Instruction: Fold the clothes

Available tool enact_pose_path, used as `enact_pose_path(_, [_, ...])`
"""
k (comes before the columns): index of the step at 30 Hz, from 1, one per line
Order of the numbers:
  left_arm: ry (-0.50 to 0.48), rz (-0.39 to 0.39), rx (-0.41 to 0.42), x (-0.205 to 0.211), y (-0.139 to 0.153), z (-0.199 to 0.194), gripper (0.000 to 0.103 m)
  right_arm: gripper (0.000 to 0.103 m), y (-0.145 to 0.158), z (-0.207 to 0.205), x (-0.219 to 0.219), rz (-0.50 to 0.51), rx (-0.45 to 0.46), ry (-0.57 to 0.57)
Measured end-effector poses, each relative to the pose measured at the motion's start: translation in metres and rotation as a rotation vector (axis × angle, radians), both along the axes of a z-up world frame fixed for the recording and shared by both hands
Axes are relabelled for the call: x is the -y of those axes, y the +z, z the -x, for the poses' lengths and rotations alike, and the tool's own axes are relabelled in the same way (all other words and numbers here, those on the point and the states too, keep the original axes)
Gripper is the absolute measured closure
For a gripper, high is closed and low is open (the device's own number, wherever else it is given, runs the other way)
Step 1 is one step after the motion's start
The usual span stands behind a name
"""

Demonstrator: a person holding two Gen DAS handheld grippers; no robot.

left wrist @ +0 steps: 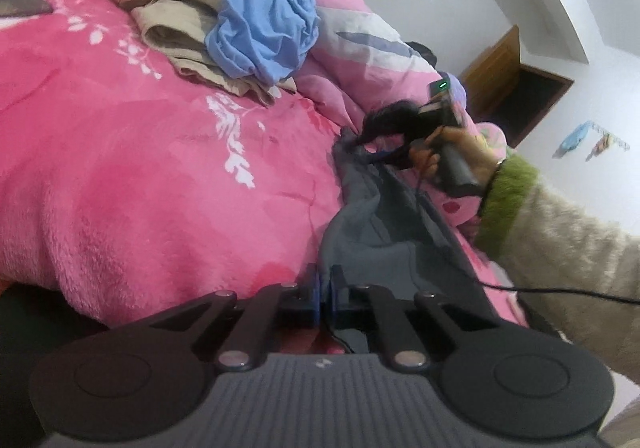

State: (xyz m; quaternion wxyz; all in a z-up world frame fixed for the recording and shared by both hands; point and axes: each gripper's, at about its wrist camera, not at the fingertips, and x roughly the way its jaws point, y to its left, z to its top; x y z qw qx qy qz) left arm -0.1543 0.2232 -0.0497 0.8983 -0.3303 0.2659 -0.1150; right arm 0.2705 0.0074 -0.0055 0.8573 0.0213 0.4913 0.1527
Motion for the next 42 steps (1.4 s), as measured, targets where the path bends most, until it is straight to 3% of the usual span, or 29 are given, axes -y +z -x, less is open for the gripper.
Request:
enact_pose_path(2, [0.011, 0.032, 0.006, -0.004, 0.0, 0.001, 0.099, 0.101, -0.003, 0.0, -0.003, -0.008, 0.004, 0.01])
enact_pose_path(7, [0.066, 0.113, 0.042, -0.024, 0.006, 0.005, 0.1, 0.101, 0.021, 0.01, -0.008, -0.091, 0.101, 0.05])
enact_pose_path(11, [0.124, 0.167, 0.058, -0.045, 0.008, 0.005, 0.1, 0.101, 0.03, 0.001, -0.019, -0.174, 0.103, 0.061])
enact_pose_path(16, [0.191, 0.193, 0.018, -0.066, 0.0, -0.001, 0.1, 0.101, 0.013, -0.017, -0.039, -0.242, 0.062, 0.059])
enact_pose_path(22, [0.24, 0.166, 0.012, -0.08, 0.0, -0.005, 0.1, 0.101, -0.02, -0.036, -0.058, -0.308, 0.001, 0.04])
enact_pose_path(27, [0.25, 0.166, -0.012, -0.085, -0.006, -0.01, 0.099, 0.094, -0.034, -0.044, -0.047, -0.423, -0.054, -0.004])
enact_pose_path(29, [0.245, 0.177, -0.019, -0.088, -0.008, -0.012, 0.097, 0.08, -0.031, -0.05, -0.036, -0.489, -0.111, -0.033])
enact_pose_path(34, [0.275, 0.207, -0.033, -0.091, -0.008, -0.006, 0.097, 0.062, 0.006, -0.044, 0.01, -0.657, -0.132, -0.121])
enact_pose_path(37, [0.322, 0.191, -0.033, -0.094, -0.004, 0.002, 0.097, 0.062, 0.039, -0.027, 0.044, -0.743, -0.102, -0.127])
enact_pose_path(42, [0.392, 0.129, -0.024, -0.094, 0.012, 0.019, 0.089, 0.062, 0.11, 0.042, 0.113, -0.72, 0.015, -0.063])
